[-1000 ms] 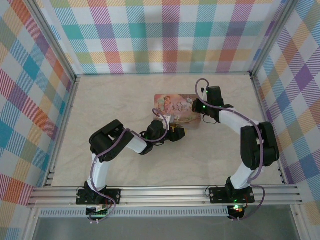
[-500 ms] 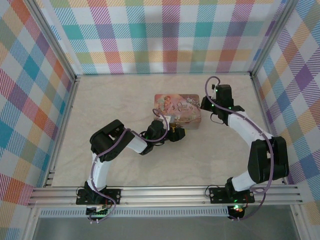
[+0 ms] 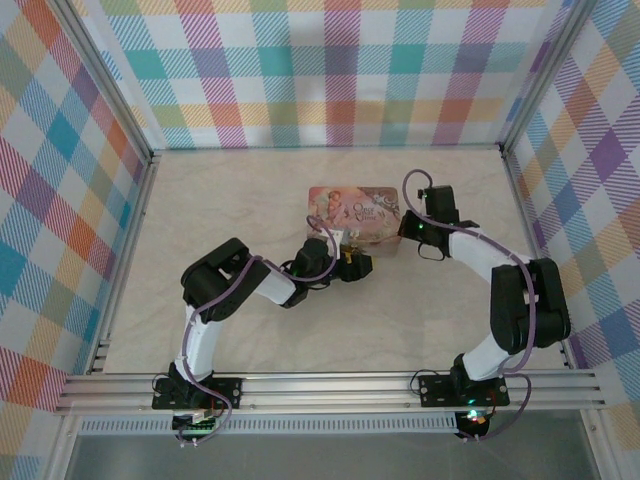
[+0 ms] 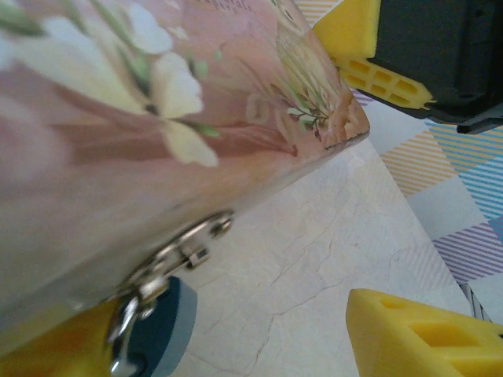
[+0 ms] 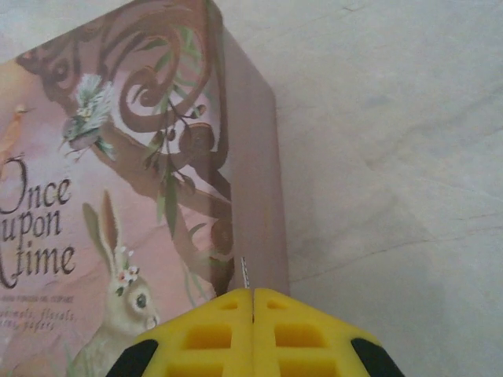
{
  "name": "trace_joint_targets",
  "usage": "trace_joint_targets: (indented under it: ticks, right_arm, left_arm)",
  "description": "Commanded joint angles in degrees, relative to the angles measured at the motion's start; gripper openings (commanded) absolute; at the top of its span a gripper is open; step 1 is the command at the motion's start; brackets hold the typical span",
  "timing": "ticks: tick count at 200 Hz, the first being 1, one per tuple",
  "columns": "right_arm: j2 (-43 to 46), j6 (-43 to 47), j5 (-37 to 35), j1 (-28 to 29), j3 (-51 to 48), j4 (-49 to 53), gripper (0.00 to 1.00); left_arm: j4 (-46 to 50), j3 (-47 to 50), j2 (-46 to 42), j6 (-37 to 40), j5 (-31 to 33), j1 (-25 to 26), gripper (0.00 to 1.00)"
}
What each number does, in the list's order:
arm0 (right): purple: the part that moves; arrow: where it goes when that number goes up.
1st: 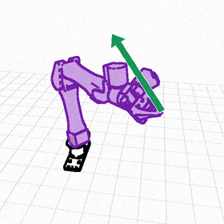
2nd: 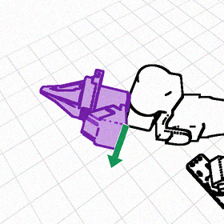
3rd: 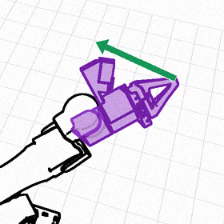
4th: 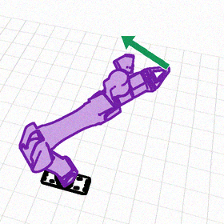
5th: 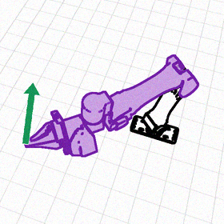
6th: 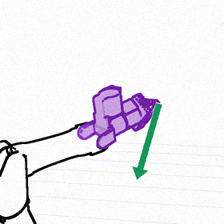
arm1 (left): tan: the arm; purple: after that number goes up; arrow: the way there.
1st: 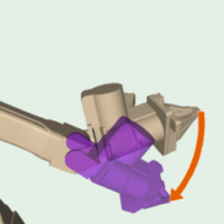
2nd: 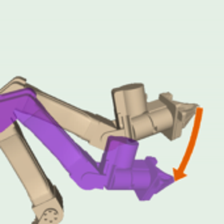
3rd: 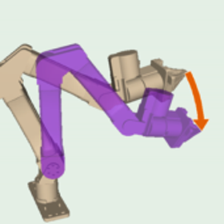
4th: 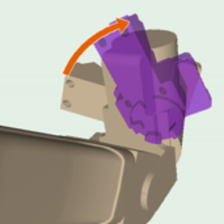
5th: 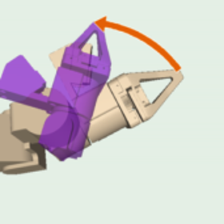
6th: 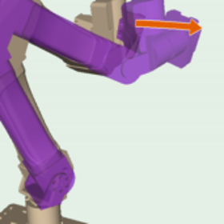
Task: Unlock a padlock with a key
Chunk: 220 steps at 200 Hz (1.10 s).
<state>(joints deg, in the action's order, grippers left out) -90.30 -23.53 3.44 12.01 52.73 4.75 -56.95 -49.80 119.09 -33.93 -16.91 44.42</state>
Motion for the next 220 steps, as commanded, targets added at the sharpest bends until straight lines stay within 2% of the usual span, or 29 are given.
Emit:
trace_joint_targets:
  ticks: [1,43,92,138,159,220]
  right_arm:
    - [-0.4,-1.3,3.3,1.1,-1.7,-2.0,0.0]
    - [0.3,-1.2,3.2,1.4,-2.8,-2.2,0.0]
    - [0.1,-1.2,3.3,1.4,-3.2,-2.5,0.0]
    - [0.0,-1.7,3.7,1.4,-3.6,-3.3,0.0]
    - [0.2,-1.8,3.6,1.4,-4.0,-3.4,0.0]
    - [0.2,-1.9,4.0,1.5,-4.8,-4.0,0.0]
  left_arm:
    - [-0.7,-2.3,1.7,-0.8,-0.8,-0.6,0.67]
    - [-0.6,-2.5,1.7,-1.3,-0.2,-0.7,0.67]
    - [-1.4,3.1,-1.8,-1.9,0.3,-2.8,0.64]
    - [-2.0,4.7,-2.7,-2.2,-1.2,-3.7,0.54]
    - [-1.6,3.7,-2.2,-2.3,-2.4,-3.9,0.44]
    - [0.9,3.0,-1.9,-3.1,-2.9,-4.9,0.41]
